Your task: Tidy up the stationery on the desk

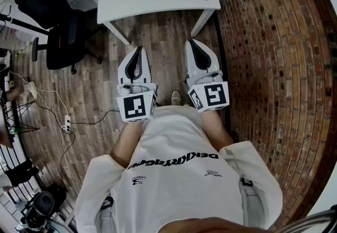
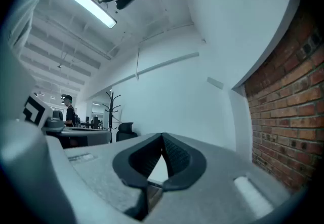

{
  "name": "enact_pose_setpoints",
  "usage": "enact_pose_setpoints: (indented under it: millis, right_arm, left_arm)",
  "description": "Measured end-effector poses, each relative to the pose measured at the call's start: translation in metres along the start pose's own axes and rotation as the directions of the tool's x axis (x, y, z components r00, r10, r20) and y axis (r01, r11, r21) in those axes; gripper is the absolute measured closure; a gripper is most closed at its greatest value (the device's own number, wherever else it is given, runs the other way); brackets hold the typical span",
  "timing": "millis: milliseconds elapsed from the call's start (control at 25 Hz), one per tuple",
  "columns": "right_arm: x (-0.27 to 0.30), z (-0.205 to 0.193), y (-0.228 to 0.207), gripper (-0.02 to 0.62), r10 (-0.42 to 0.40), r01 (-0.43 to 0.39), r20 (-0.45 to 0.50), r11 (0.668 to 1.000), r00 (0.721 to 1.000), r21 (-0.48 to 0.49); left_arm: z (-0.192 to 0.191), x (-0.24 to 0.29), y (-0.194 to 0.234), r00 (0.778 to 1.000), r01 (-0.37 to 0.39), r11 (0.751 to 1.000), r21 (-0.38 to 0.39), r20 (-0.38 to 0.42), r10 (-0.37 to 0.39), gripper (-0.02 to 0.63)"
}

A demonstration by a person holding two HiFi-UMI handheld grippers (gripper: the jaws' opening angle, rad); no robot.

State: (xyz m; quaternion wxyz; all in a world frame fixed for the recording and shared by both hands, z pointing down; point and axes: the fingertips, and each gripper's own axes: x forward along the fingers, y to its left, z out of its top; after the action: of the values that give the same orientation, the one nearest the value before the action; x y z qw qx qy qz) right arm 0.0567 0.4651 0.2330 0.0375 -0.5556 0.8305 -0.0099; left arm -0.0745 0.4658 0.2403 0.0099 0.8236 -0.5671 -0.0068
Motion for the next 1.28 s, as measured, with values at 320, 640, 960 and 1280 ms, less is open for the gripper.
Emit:
enact_pose_setpoints:
  millis: [320,640,960,1280]
  right_arm:
    - [-0.016,0.005,-0.034,0.594,0.015,-0.016,0.015,1.0,1.0,0.023]
    - [-0.019,-0.005,-0.058,0.594,0.085,-0.085,0.006,0.995,0.996,0.048]
    - [0.005,-0.014,-0.078,0.594,0.065,-0.066,0.016,0.997,0.998,0.043]
    - [0.071,-0.032,-0.085,0.594,0.097,-0.097,-0.011,0.995,0.995,0.016]
  left_arm:
    - [-0.007,0.009,-0.037,1.0,-0.027,1.0,0.011,0.01,0.027,0.607]
    - [-0.02,0.018,-0.065,0.998,-0.065,0.998,0.016,-0.013,0.065,0.607]
    - [-0.039,0.037,-0.059,0.995,-0.089,0.996,0.023,-0.03,0.09,0.607]
    - [-0.054,0.099,-0.03,0.998,-0.061,0.998,0.005,-0.013,0.061,0.607]
